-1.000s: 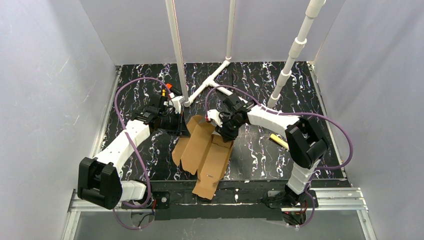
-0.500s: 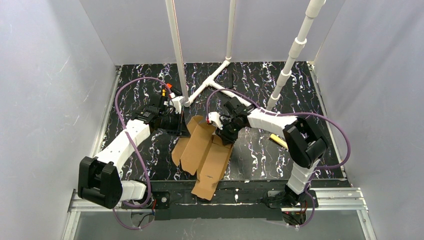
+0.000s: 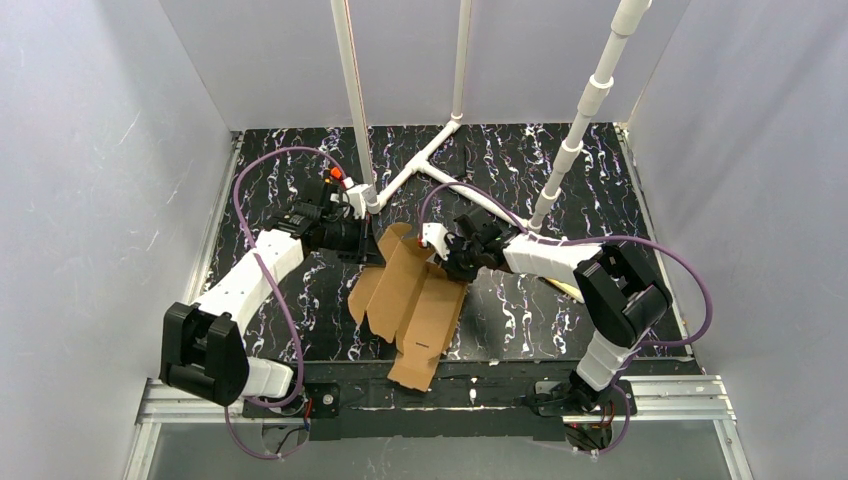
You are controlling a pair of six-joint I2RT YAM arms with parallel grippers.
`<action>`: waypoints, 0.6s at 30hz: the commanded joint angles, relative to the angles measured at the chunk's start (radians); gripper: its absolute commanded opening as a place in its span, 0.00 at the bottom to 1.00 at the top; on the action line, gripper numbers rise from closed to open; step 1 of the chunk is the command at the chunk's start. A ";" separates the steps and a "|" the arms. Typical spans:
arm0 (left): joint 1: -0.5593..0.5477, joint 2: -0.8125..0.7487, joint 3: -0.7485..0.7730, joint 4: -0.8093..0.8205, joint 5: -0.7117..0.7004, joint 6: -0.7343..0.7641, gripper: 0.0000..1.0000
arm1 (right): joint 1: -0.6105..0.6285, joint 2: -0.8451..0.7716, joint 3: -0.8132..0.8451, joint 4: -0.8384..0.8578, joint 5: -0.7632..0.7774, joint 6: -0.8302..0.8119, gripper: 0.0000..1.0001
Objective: Fold the paper box
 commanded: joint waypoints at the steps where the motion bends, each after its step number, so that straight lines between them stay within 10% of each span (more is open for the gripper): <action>1: 0.005 0.009 0.061 -0.006 0.029 0.009 0.00 | 0.009 -0.023 0.008 0.046 0.039 0.022 0.21; 7: 0.005 0.024 0.081 -0.031 0.004 0.027 0.00 | 0.004 -0.039 0.050 -0.002 -0.048 0.036 0.47; 18: 0.006 0.048 0.106 -0.049 0.002 0.044 0.00 | -0.003 -0.037 0.070 0.072 0.013 0.086 0.48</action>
